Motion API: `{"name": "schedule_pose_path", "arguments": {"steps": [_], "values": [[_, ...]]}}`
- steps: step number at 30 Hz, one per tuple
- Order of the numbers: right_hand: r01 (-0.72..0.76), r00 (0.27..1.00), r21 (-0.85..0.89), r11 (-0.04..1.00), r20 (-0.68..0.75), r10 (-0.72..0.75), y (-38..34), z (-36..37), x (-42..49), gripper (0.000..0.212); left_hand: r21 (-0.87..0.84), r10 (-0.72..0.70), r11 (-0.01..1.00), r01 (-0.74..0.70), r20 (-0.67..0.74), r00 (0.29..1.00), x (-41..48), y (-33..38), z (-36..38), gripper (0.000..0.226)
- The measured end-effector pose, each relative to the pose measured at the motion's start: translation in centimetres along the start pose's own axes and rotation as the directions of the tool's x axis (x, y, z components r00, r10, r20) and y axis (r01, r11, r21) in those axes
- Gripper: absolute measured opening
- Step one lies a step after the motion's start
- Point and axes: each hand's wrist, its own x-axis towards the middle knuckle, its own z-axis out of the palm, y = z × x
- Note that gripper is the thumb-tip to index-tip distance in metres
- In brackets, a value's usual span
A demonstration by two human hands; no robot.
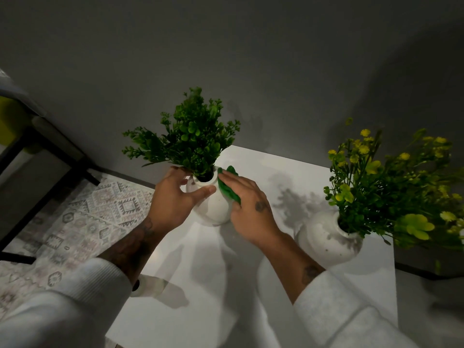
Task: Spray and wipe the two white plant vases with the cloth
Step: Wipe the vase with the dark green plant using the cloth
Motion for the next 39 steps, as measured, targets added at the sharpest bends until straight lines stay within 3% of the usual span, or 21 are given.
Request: {"name": "schedule_pose_path", "arguments": {"steps": [6,10,17,23,27,33,39], "values": [[-0.101,0.98,-0.013,0.995,0.168,0.102,-0.2,-1.3,5.2,0.07,0.01,0.002,1.0,-0.002,0.009,1.0,0.2,0.2,-0.2,0.046],[-0.226,0.962,0.09,0.97,0.177,0.207,1.3,-1.2,5.4,0.071,0.01,-0.002,1.0,0.002,-0.011,1.0,0.1,0.1,0.0,0.053],[-0.536,0.844,0.255,0.805,0.201,0.498,5.6,1.0,0.9,0.059,0.005,-0.032,0.999,0.032,-0.031,0.999,-0.1,-0.2,0.3,0.06],[-0.649,0.758,0.4,0.648,0.259,0.599,5.9,2.4,-1.1,0.061,0.019,-0.034,0.999,0.035,-0.03,0.999,-0.1,-0.2,0.2,0.063],[-0.589,0.799,0.407,0.698,0.167,0.577,5.0,1.3,0.3,0.067,0.006,-0.031,0.999,0.031,-0.03,0.999,-0.1,-0.2,0.3,0.068],[-0.348,0.937,0.343,0.873,0.095,0.336,2.3,-0.9,2.6,0.073,0.002,-0.024,1.0,0.024,-0.034,0.999,-0.1,-0.2,0.3,0.061],[-0.104,0.994,0.191,0.976,0.043,0.097,0.2,-0.7,1.7,0.073,0.012,-0.019,1.0,0.019,-0.037,0.999,-0.2,0.1,0.2,0.055]]}}
